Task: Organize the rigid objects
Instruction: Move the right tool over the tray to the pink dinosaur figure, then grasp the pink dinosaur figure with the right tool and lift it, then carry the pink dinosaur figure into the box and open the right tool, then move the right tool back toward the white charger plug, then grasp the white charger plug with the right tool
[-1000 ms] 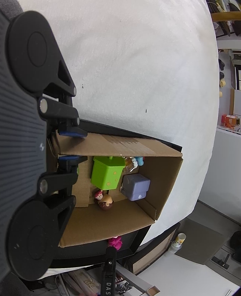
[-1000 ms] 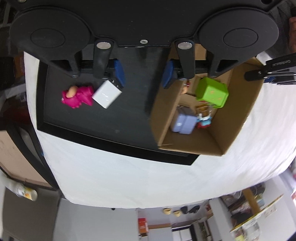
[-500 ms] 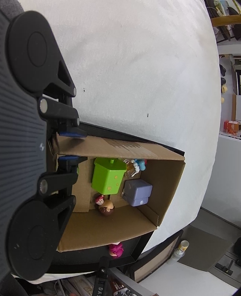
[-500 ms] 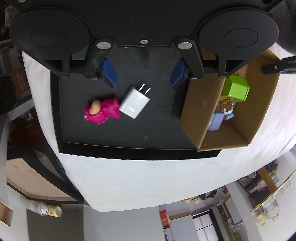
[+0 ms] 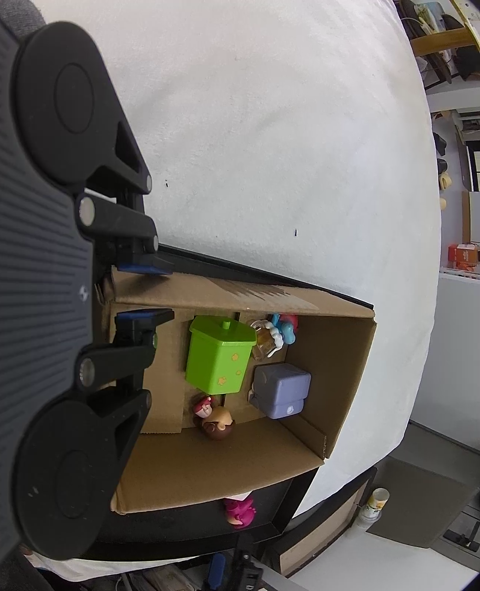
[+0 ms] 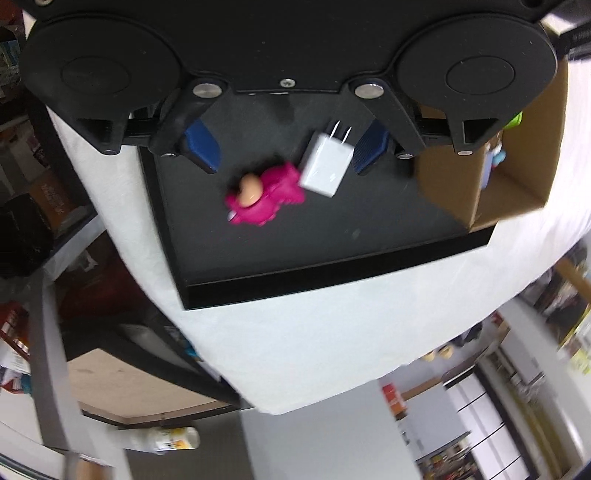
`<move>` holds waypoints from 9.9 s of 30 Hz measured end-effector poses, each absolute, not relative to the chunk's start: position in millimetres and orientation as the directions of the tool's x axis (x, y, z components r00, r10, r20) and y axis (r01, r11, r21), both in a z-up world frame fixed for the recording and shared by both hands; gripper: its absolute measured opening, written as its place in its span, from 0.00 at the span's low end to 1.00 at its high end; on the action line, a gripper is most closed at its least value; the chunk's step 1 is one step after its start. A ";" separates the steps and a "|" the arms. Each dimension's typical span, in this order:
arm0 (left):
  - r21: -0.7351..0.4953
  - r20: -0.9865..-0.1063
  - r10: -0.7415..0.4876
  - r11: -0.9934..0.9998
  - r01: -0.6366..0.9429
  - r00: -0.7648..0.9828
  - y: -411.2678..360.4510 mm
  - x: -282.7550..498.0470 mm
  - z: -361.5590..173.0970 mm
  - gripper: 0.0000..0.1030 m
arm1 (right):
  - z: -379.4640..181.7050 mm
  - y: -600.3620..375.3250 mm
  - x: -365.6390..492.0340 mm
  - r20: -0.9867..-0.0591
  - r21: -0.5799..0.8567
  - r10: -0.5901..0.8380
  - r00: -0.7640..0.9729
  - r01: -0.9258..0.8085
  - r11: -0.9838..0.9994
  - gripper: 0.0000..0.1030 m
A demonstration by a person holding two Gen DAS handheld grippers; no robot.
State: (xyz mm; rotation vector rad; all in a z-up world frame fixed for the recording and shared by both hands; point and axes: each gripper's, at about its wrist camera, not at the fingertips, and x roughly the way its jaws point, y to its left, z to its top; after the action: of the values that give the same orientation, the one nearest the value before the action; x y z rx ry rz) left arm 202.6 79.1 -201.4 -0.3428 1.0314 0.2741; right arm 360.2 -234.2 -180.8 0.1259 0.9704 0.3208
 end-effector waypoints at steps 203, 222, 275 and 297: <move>-0.305 -0.826 -0.068 0.889 -0.341 0.560 102.4 189.5 -205.8 0.20 | -157.8 -190.3 346.9 -0.839 0.189 0.304 0.452 -0.282 0.941 0.68; -0.266 -0.849 -0.025 0.884 -0.385 0.528 98.1 200.9 -211.0 0.19 | -222.9 -169.3 367.6 -0.850 0.161 0.320 0.419 -0.371 0.914 0.68; -0.269 -0.849 -0.035 0.887 -0.374 0.527 99.1 200.5 -213.1 0.20 | -223.0 -206.7 339.9 -0.896 0.130 0.229 0.382 -0.267 0.955 0.55; -0.265 -0.849 -0.032 0.890 -0.372 0.528 96.3 201.5 -211.7 0.20 | -223.4 -188.1 337.2 -0.890 0.054 0.182 0.419 -0.300 0.952 0.35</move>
State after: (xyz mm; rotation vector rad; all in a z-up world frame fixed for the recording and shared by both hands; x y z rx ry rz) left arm 201.5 96.3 -211.7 -0.4477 1.0019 0.2117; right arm 337.2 -188.1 -223.4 -0.1200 1.0986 0.3030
